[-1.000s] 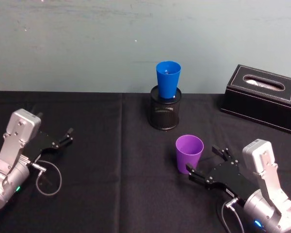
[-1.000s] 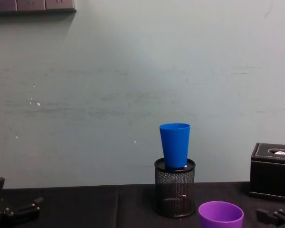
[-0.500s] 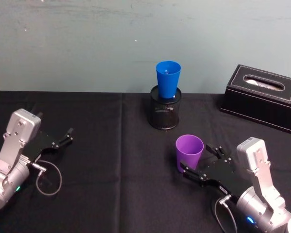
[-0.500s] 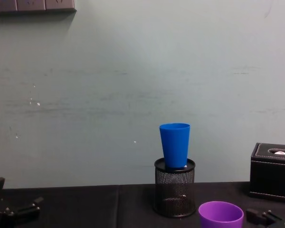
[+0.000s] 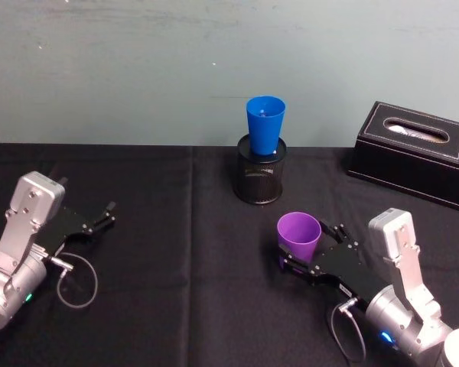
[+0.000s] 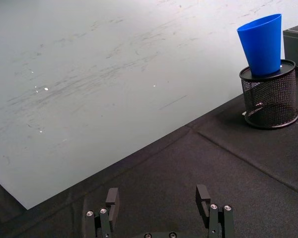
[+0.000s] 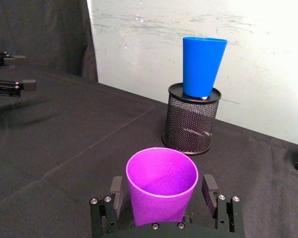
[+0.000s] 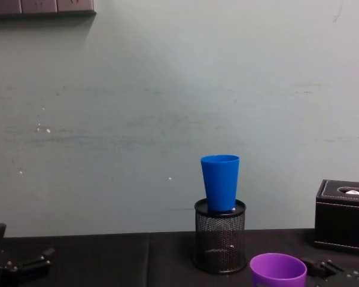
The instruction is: Pick up one cup with a gripper and tap it against the other cup.
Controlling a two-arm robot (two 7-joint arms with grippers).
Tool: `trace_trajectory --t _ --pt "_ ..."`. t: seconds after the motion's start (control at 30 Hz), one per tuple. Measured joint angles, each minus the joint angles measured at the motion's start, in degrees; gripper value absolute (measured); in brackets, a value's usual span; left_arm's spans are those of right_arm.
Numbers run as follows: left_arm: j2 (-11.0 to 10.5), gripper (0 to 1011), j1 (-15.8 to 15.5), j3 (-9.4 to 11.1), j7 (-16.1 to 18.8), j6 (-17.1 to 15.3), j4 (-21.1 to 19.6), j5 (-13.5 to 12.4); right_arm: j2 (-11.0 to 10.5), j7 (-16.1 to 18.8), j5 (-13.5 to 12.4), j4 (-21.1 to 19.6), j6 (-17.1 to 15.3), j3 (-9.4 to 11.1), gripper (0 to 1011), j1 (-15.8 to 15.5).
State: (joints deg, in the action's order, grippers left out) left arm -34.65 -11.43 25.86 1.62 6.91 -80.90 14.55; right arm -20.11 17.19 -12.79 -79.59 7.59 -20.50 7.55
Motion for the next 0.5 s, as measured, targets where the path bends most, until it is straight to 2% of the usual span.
trace_trajectory --t 0.5 --pt "0.00 1011 0.00 0.00 0.00 0.00 0.00 0.00 2.64 2.36 0.71 3.82 0.23 1.34 1004 2.16"
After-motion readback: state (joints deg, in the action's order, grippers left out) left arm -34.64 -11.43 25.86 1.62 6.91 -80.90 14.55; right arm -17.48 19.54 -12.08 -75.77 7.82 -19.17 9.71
